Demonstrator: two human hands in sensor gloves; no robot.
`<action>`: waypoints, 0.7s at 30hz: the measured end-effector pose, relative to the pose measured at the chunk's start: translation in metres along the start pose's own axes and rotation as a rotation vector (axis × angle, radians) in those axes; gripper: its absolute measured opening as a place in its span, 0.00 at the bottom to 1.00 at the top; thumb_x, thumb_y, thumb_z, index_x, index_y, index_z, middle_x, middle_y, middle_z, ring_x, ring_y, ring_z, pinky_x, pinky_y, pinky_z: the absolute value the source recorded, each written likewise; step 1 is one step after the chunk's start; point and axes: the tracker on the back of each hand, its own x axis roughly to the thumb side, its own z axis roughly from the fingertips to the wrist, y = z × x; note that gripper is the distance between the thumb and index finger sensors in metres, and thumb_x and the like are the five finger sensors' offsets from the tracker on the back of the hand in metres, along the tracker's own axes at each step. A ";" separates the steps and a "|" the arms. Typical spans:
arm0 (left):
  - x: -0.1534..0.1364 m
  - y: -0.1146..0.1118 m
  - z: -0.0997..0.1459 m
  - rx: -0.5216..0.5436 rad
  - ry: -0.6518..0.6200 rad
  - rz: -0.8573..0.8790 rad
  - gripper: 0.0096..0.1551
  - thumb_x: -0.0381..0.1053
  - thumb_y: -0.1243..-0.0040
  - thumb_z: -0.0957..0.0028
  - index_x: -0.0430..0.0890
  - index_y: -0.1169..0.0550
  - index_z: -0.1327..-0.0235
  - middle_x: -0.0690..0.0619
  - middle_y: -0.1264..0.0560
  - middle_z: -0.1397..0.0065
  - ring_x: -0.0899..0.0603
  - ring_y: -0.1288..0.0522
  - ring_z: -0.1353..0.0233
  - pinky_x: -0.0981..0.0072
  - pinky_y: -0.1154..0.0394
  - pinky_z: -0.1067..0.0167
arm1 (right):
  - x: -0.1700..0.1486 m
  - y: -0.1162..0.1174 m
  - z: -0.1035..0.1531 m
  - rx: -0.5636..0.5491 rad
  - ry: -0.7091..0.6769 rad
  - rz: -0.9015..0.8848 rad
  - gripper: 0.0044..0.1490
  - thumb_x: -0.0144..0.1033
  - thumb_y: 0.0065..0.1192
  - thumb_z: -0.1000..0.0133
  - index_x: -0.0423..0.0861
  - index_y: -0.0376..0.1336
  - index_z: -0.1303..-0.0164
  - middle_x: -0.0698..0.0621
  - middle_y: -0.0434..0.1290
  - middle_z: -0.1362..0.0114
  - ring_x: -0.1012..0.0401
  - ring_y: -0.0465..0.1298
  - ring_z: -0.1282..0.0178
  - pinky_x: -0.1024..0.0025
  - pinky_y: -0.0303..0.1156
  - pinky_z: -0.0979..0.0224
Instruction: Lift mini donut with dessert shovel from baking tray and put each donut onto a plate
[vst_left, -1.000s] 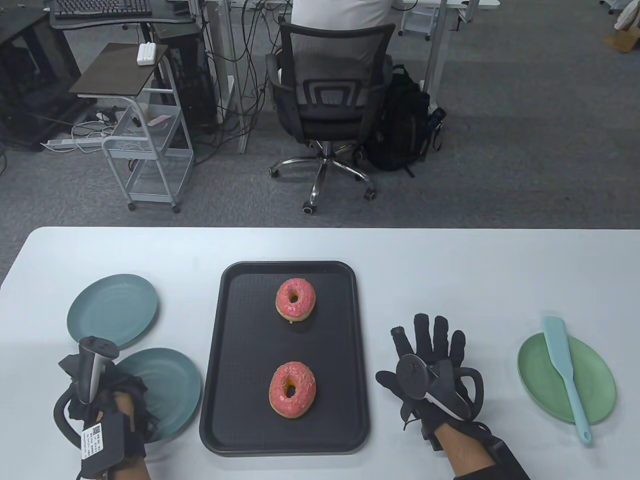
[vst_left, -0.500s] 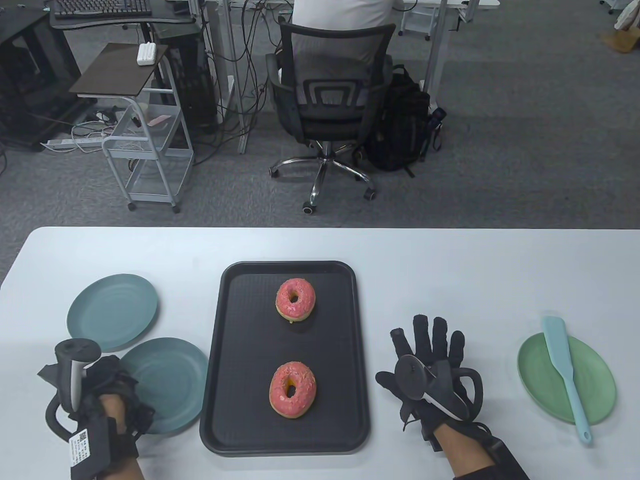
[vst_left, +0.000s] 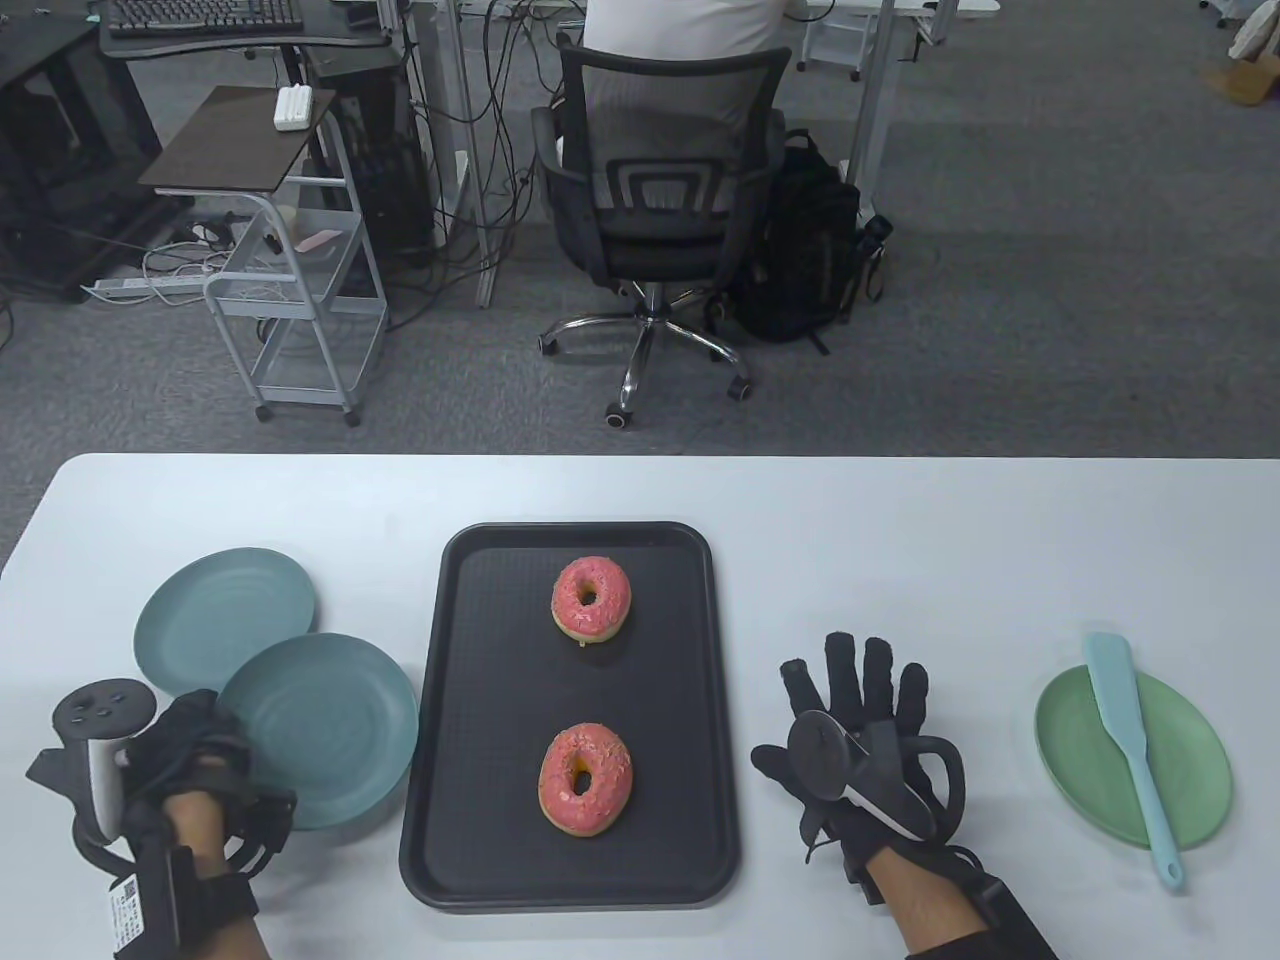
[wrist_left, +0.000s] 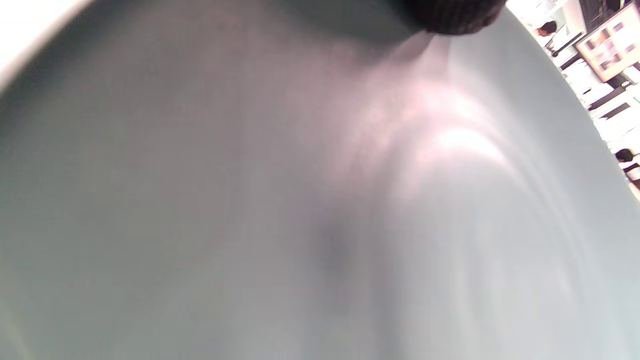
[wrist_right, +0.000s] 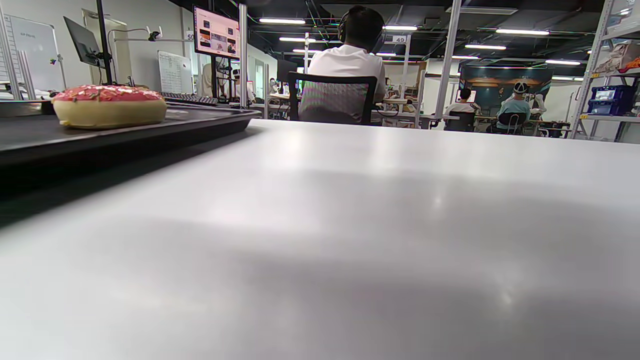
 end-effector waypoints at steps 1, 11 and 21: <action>0.002 0.000 0.001 -0.015 -0.014 0.030 0.23 0.54 0.41 0.58 0.61 0.25 0.47 0.54 0.21 0.49 0.49 0.15 0.60 0.60 0.15 0.64 | 0.000 0.000 0.000 0.000 0.000 -0.001 0.61 0.75 0.46 0.58 0.57 0.40 0.17 0.40 0.30 0.10 0.34 0.32 0.14 0.29 0.22 0.25; 0.038 -0.034 0.014 -0.185 -0.158 0.033 0.23 0.56 0.39 0.58 0.61 0.24 0.47 0.55 0.17 0.53 0.50 0.10 0.63 0.64 0.11 0.68 | -0.002 0.002 0.000 0.005 0.005 -0.002 0.61 0.75 0.46 0.58 0.57 0.40 0.17 0.40 0.31 0.10 0.34 0.32 0.14 0.29 0.22 0.25; 0.094 -0.102 0.058 -0.345 -0.346 -0.143 0.23 0.56 0.38 0.59 0.60 0.23 0.48 0.55 0.14 0.55 0.50 0.07 0.66 0.63 0.09 0.71 | -0.002 0.003 -0.001 0.016 0.004 0.003 0.60 0.75 0.46 0.58 0.57 0.41 0.17 0.40 0.31 0.10 0.34 0.32 0.14 0.29 0.22 0.24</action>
